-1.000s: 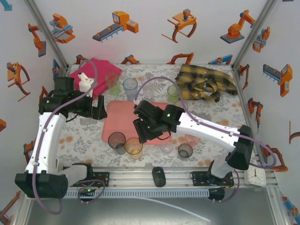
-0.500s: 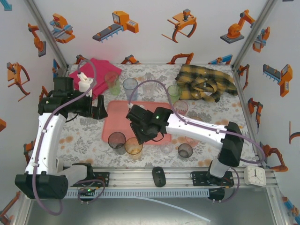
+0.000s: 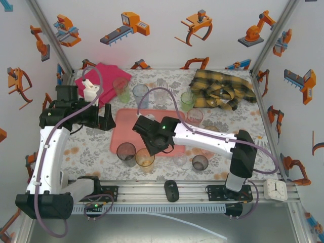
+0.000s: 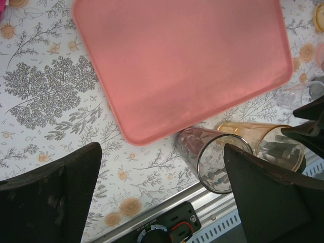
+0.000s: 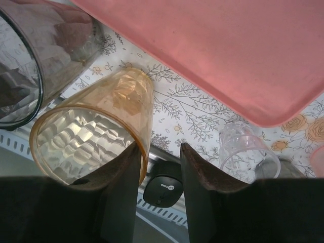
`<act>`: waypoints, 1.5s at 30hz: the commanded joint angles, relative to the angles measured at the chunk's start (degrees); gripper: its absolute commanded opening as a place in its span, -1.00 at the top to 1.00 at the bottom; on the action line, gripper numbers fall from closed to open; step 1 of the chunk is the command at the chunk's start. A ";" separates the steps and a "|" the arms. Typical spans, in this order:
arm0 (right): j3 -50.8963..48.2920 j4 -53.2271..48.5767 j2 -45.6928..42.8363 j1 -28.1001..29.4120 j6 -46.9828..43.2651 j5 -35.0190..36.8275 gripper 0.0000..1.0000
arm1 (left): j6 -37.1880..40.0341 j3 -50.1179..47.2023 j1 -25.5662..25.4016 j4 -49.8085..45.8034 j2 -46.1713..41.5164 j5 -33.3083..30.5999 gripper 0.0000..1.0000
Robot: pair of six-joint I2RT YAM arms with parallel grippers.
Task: Place the glasses into the tray
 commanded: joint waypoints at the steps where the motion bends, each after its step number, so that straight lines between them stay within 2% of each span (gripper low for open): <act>1: 1.75 -1.79 0.66 0.75 1.24 2.55 0.26 | 0.09 -0.62 0.25 0.33 -0.93 1.11 -0.97; 16: 1.72 -2.44 1.05 1.80 1.17 4.50 0.47 | 0.19 -1.24 0.23 0.48 -2.14 1.29 -0.96; 24: 2.06 -3.30 0.89 2.65 0.87 6.24 0.64 | 0.09 -1.19 0.29 0.36 -2.69 1.22 -0.96; 29: 2.07 -3.36 0.43 2.80 0.91 6.50 0.82 | 0.05 -0.88 0.26 0.21 -2.90 1.21 -0.96; 36: 2.29 -3.03 -1.73 2.87 1.00 7.32 0.95 | 0.03 -0.45 0.34 0.00 -3.10 1.04 -0.96; 45: 3.70 -4.47 -3.92 2.51 0.03 6.90 1.00 | -0.18 -0.18 0.36 -0.19 -3.14 1.13 -0.96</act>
